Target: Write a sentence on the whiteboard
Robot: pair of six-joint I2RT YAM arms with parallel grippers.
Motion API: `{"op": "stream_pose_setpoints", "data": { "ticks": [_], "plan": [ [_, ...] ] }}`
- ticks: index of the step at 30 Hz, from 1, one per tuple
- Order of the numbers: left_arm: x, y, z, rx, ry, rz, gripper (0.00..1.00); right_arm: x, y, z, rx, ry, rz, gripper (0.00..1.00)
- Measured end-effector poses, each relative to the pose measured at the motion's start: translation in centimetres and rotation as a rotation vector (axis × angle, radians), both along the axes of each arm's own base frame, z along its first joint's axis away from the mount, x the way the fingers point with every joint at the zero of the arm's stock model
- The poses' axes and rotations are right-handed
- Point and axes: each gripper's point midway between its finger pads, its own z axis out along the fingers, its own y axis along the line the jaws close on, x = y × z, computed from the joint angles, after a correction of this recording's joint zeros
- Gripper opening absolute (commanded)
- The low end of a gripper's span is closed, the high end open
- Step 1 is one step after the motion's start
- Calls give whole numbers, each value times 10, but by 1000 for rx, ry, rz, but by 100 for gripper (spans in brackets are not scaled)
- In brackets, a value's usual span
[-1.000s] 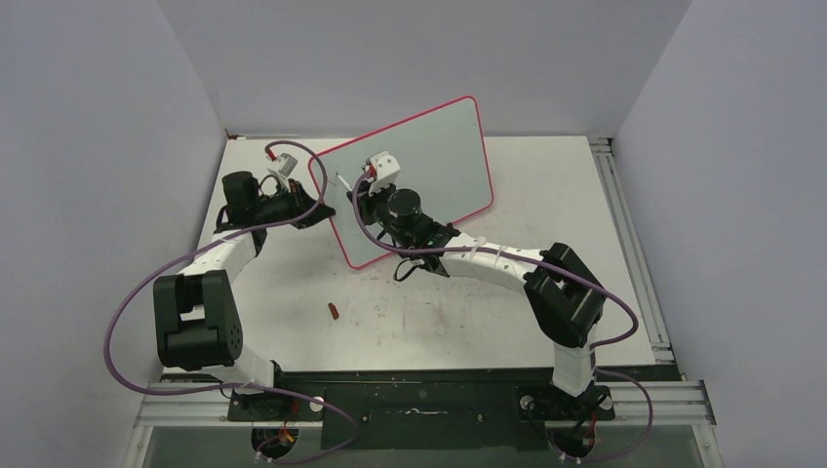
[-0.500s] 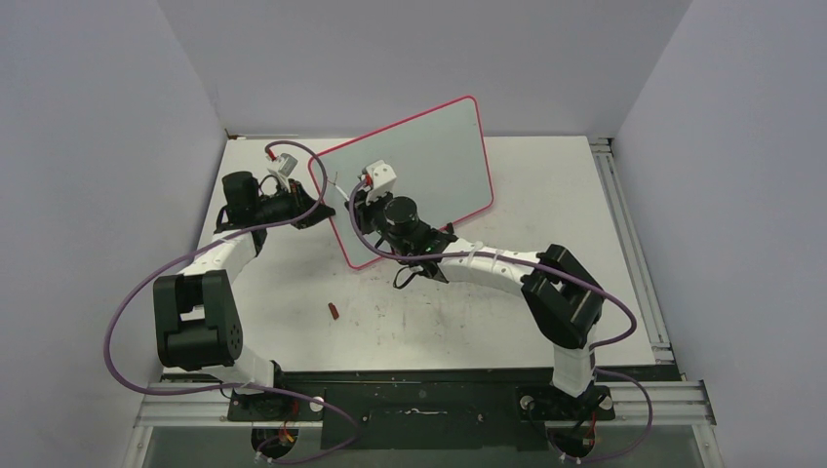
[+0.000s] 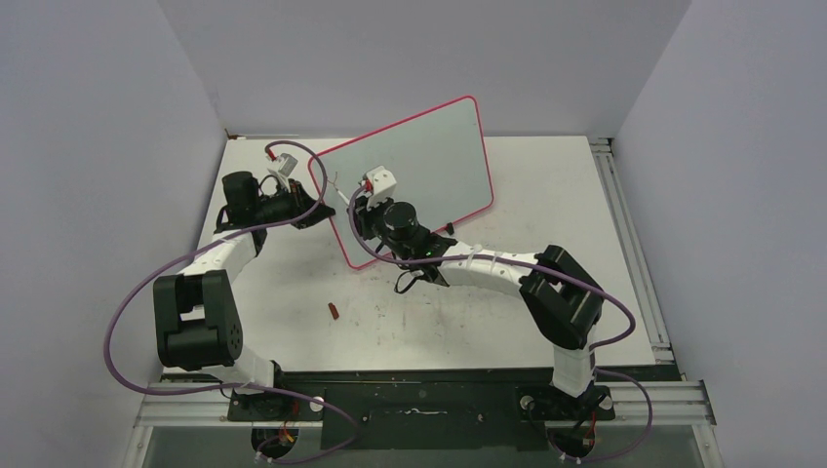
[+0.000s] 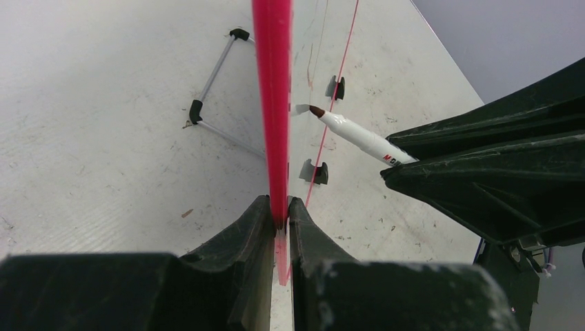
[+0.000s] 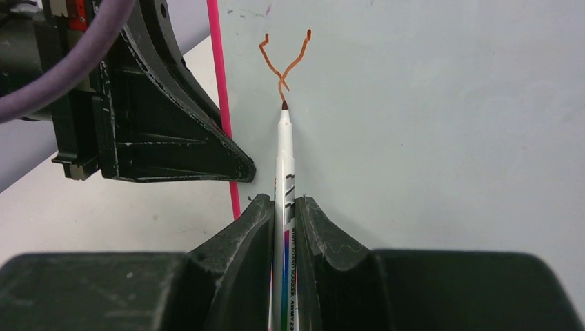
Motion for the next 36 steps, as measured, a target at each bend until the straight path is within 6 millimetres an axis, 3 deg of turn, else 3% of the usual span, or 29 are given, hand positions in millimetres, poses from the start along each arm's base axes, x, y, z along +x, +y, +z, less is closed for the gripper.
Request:
{"op": "stream_pose_setpoints", "data": {
  "ticks": [18, 22, 29, 36],
  "plan": [
    [0, 0, 0, -1, -1, -2, 0, -22, -11, -49, -89, 74, 8, 5],
    [-1, -1, 1, -3, -3, -6, 0, -25, -18, -44, -89, 70, -5, 5],
    [-1, -1, 1, -3, -3, -8, 0, -24, -26, -14, -49, 28, -30, 5],
    [-1, -1, 1, -3, -3, -8, 0, -14, -28, 0, -37, 4, -45, 5]
  ]
}}
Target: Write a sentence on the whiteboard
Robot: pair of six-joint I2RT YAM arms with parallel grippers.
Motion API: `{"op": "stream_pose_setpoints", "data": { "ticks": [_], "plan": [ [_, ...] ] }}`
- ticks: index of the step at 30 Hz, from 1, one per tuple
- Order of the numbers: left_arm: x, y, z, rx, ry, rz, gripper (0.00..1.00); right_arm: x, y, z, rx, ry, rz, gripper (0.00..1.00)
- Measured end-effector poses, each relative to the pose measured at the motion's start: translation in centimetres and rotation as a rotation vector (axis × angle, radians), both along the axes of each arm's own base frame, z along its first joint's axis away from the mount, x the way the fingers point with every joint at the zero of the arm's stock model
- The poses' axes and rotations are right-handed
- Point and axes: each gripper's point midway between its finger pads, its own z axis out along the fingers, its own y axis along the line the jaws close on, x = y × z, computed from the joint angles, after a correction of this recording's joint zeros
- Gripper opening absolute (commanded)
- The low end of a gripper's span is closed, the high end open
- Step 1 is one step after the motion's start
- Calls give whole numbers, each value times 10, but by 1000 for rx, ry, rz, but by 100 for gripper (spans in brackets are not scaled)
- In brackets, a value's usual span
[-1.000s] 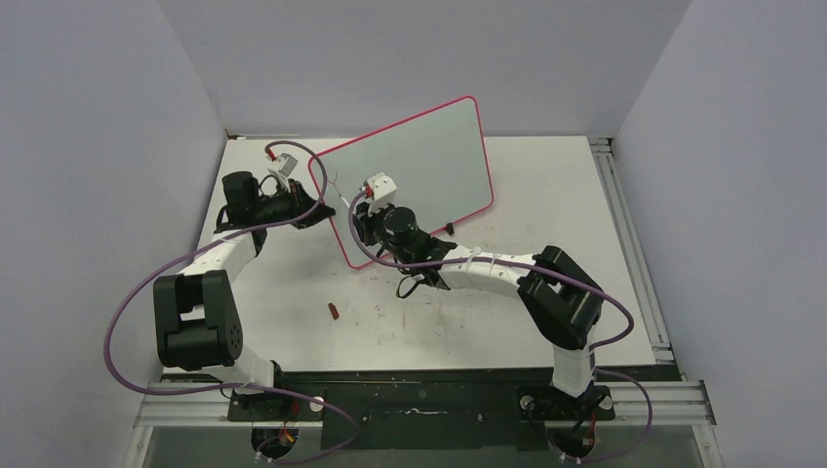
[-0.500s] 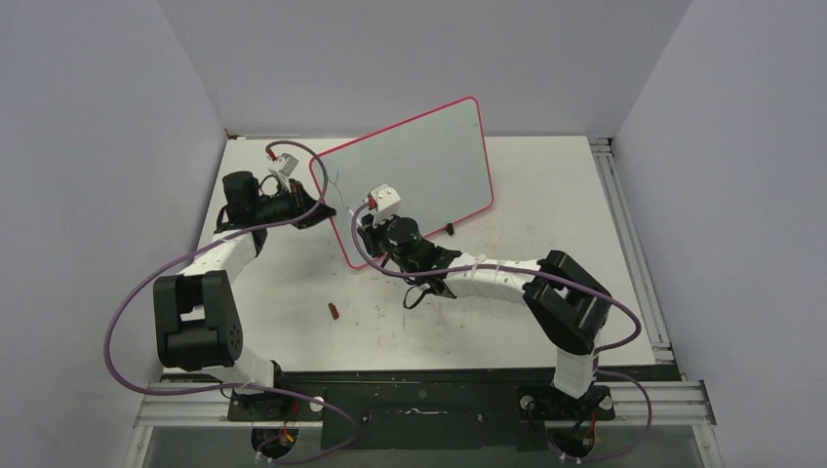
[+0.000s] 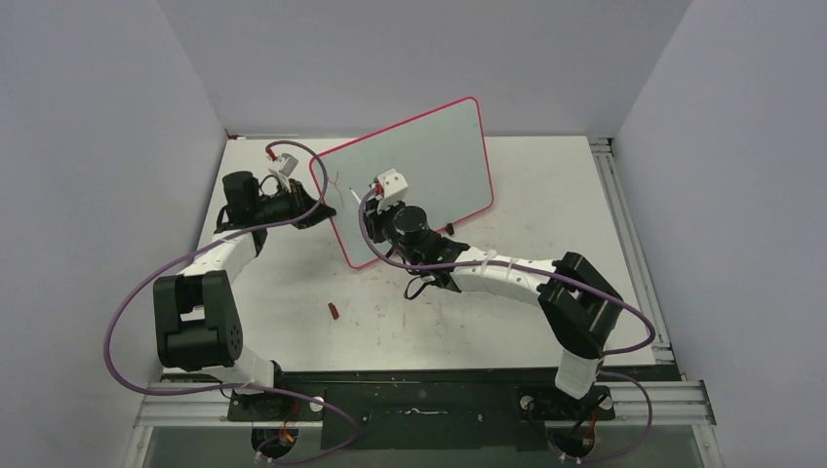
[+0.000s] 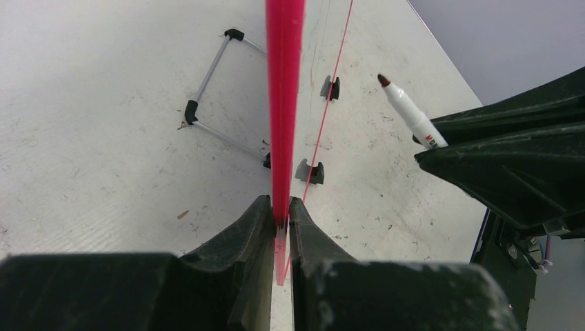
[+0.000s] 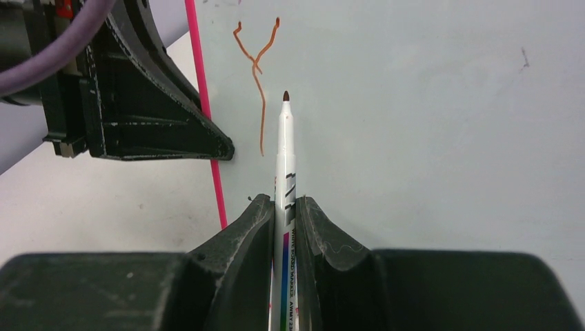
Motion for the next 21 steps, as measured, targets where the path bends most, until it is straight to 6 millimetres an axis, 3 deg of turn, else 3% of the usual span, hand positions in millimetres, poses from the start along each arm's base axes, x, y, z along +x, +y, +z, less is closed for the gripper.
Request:
{"op": "stream_pose_setpoints", "data": {
  "ticks": [9, 21],
  "plan": [
    [0, 0, 0, 0, 0, 0, 0, 14, 3, 18, 33, -24, -14, 5],
    [0, 0, 0, 0, 0, 0, 0, 16, 8, -9, -14, 12, -5, 5]
  ]
}}
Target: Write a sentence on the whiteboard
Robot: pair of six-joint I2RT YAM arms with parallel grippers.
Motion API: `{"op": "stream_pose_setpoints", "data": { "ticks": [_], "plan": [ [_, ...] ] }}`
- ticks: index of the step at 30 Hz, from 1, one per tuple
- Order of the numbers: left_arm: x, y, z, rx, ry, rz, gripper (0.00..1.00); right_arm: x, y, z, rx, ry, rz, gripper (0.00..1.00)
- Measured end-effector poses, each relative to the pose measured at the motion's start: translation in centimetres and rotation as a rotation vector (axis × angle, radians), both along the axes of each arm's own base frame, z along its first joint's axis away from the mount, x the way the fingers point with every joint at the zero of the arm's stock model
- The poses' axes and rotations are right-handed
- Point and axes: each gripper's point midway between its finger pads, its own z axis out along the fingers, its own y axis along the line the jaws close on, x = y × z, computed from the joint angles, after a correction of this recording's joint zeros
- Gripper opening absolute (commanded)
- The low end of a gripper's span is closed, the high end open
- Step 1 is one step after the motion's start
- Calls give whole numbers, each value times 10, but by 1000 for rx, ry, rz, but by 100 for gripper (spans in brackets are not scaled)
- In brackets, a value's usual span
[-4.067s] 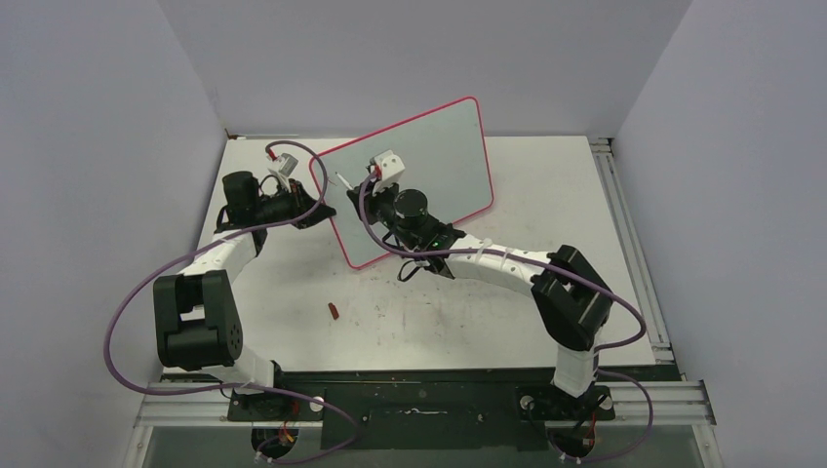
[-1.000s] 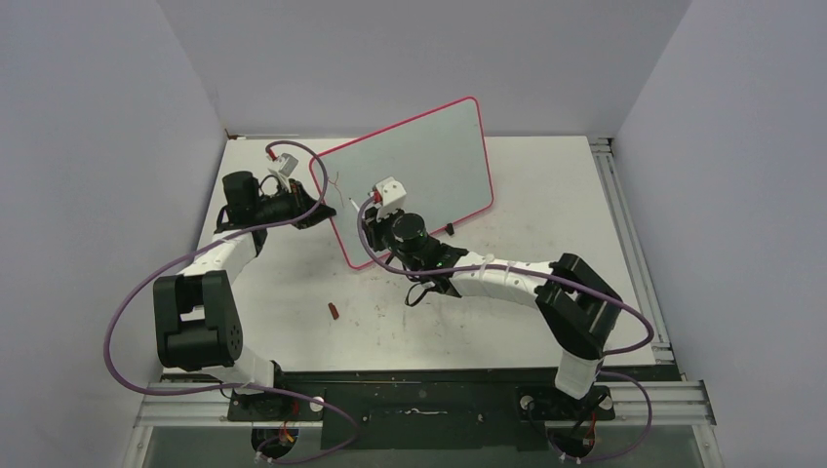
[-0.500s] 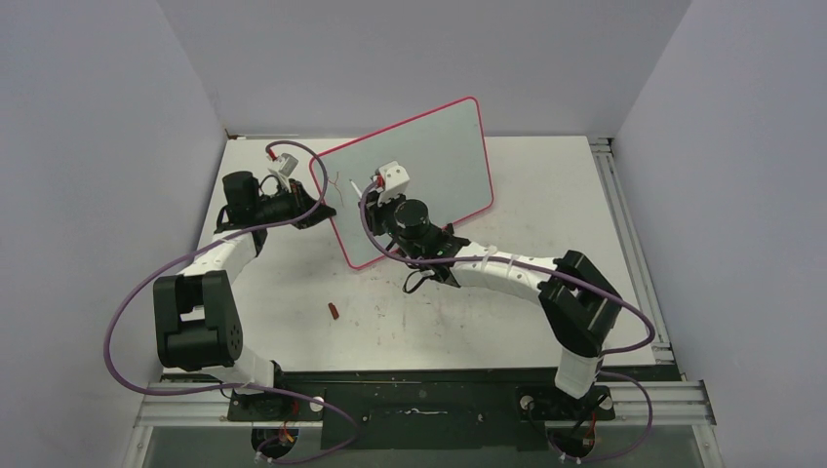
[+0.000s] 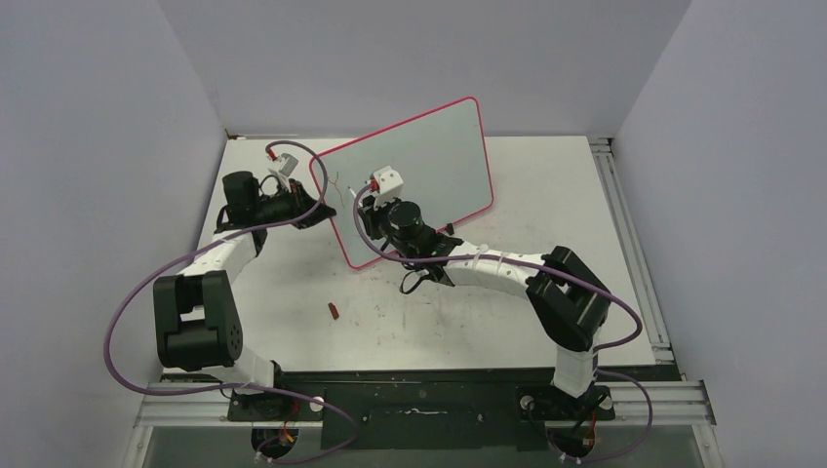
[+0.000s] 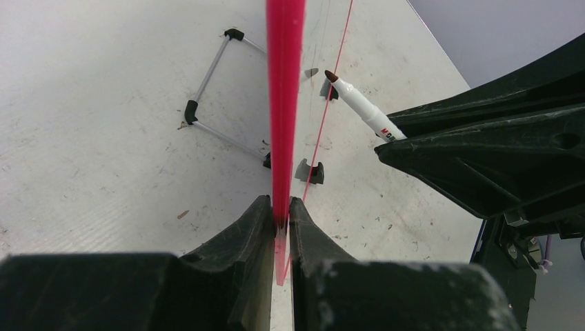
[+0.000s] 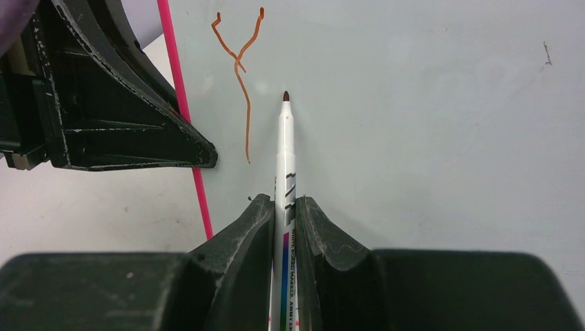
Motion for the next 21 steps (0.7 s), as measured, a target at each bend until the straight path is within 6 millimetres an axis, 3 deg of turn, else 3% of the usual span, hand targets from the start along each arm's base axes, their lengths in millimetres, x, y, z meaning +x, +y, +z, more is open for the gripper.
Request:
{"op": "stream_pose_setpoints", "data": {
  "ticks": [21],
  "plan": [
    [0, 0, 0, 0, 0, 0, 0, 1, 8, 4, 6, -1, 21, 5]
  ]
}}
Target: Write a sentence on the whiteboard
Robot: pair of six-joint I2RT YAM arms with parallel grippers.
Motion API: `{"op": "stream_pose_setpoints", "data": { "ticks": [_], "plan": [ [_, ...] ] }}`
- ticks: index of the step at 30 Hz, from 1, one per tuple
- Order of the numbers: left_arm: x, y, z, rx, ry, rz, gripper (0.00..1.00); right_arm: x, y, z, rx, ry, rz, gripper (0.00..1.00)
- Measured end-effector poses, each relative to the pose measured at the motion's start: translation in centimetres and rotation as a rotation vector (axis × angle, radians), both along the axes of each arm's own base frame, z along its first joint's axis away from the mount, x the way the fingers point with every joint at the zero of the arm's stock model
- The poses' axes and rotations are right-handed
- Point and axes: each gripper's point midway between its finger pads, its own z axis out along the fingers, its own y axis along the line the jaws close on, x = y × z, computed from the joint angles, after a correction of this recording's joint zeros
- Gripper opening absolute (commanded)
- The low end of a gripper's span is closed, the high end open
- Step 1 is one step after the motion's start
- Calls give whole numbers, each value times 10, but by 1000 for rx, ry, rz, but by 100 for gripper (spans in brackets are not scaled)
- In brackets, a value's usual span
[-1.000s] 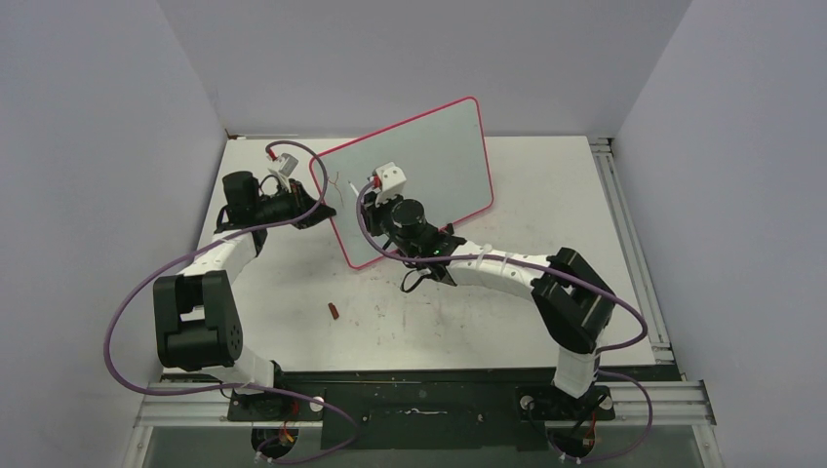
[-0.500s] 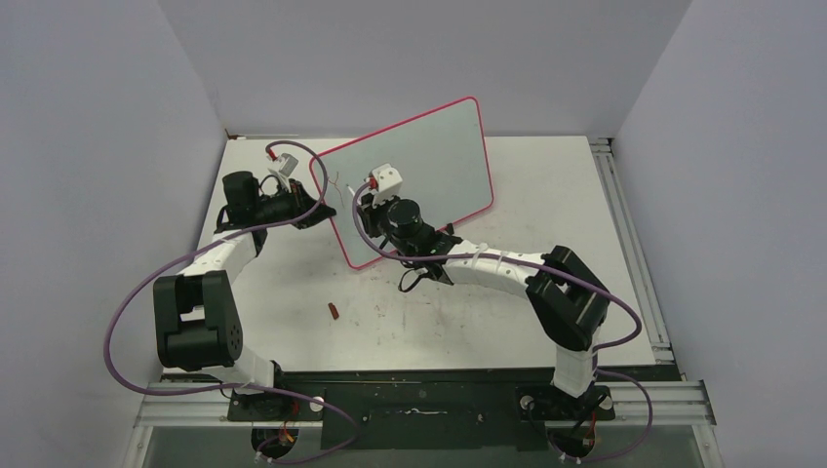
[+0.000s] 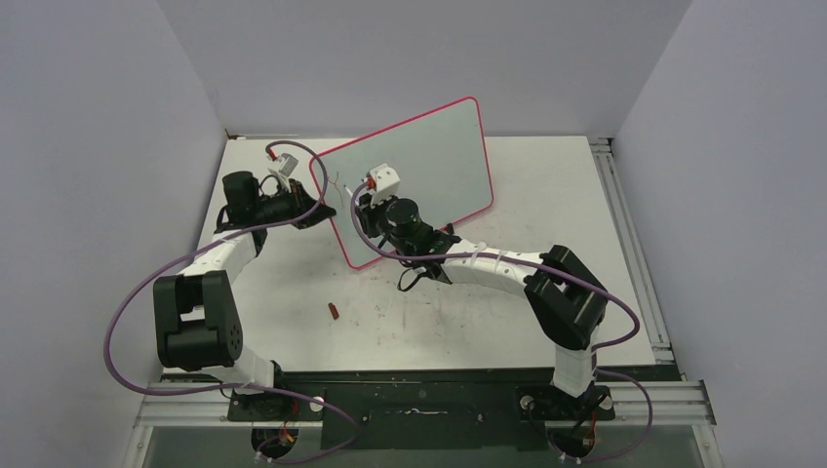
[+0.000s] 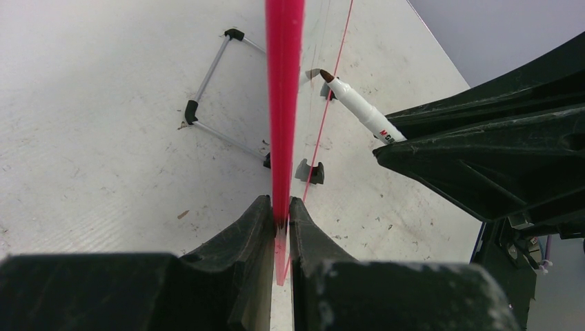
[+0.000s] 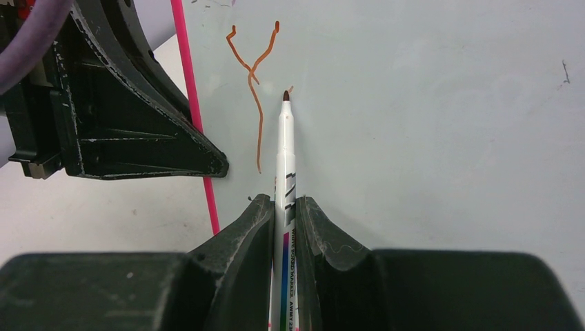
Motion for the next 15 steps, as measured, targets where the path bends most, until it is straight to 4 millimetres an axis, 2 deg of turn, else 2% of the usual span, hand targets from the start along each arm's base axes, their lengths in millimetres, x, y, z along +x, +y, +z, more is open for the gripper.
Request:
{"op": "stream_pose_setpoints", "data": {
  "ticks": [5, 15],
  "plan": [
    [0, 0, 0, 0, 0, 0, 0, -1, 0, -1, -1, 2, 4, 5],
    [0, 0, 0, 1, 1, 3, 0, -6, -3, -17, -29, 24, 12, 5]
  ]
}}
